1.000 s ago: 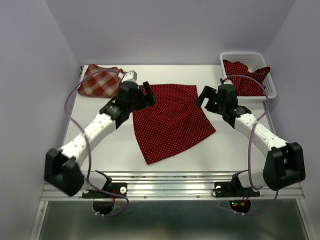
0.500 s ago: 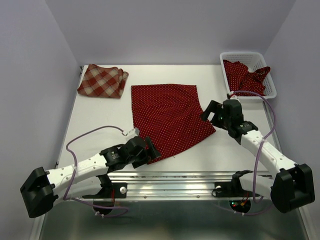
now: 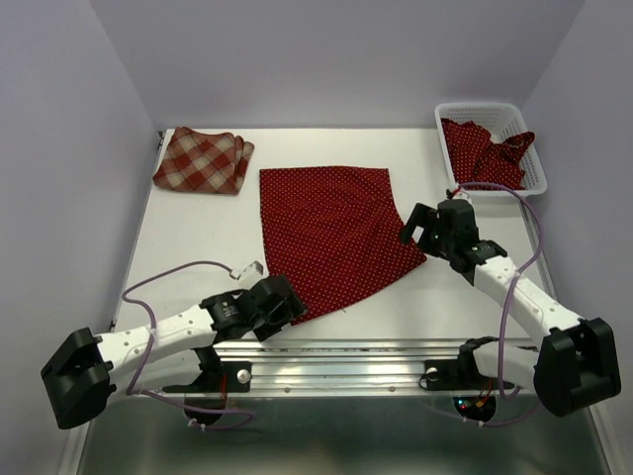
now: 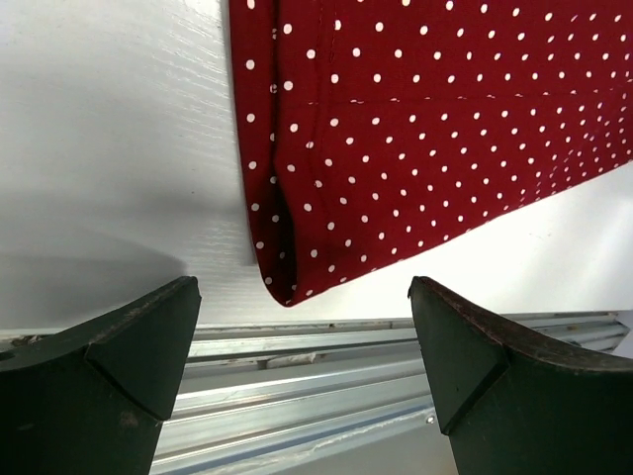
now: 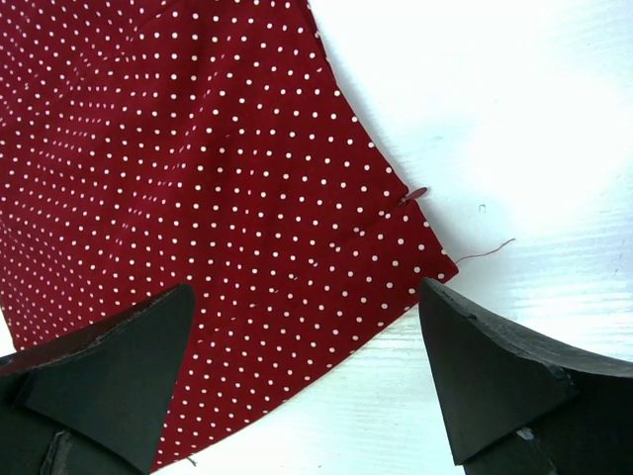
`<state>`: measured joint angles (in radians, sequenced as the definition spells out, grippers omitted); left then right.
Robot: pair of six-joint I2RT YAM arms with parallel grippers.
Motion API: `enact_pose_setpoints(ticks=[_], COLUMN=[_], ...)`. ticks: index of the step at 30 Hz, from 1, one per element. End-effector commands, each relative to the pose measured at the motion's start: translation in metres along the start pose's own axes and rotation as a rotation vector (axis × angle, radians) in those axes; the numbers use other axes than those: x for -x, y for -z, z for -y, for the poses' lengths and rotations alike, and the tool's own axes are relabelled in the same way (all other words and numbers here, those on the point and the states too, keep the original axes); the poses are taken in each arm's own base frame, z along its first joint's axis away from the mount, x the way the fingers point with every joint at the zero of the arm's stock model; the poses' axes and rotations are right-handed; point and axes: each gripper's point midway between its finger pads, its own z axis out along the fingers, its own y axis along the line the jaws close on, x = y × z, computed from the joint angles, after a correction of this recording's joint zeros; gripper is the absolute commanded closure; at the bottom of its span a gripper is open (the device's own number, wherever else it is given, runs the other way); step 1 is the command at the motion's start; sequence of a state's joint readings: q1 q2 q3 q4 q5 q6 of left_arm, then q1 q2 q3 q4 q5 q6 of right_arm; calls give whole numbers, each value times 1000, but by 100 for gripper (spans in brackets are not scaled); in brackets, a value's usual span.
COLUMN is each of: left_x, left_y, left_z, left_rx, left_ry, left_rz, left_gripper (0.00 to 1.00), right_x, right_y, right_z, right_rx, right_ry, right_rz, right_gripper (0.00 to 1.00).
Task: Fold and stack the skirts
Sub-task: Fold the skirt
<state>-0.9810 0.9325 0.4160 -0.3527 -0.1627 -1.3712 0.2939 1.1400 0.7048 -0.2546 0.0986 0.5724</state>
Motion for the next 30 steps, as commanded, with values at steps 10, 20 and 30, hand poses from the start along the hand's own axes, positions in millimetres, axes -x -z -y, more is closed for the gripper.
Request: enact_pose_setpoints(ticks=[10,20,30], left_x=[-5,-10,-4], left_y=[-16,-26,-20], left_z=[-14,-20,-9], left_rx=[26,69,-1], left_ry=[4,-16,-1], left_rz=[4,-14,13], left_gripper=[21,85,100], right_x=[3,-4,-26], right_y=[-8,-11,-13], right_z=[9,18,44], right_rx=[-51,-84,-167], right_ry=[8,-4,-17], right_rz=[8,0,-29], right_gripper=[0,0,0])
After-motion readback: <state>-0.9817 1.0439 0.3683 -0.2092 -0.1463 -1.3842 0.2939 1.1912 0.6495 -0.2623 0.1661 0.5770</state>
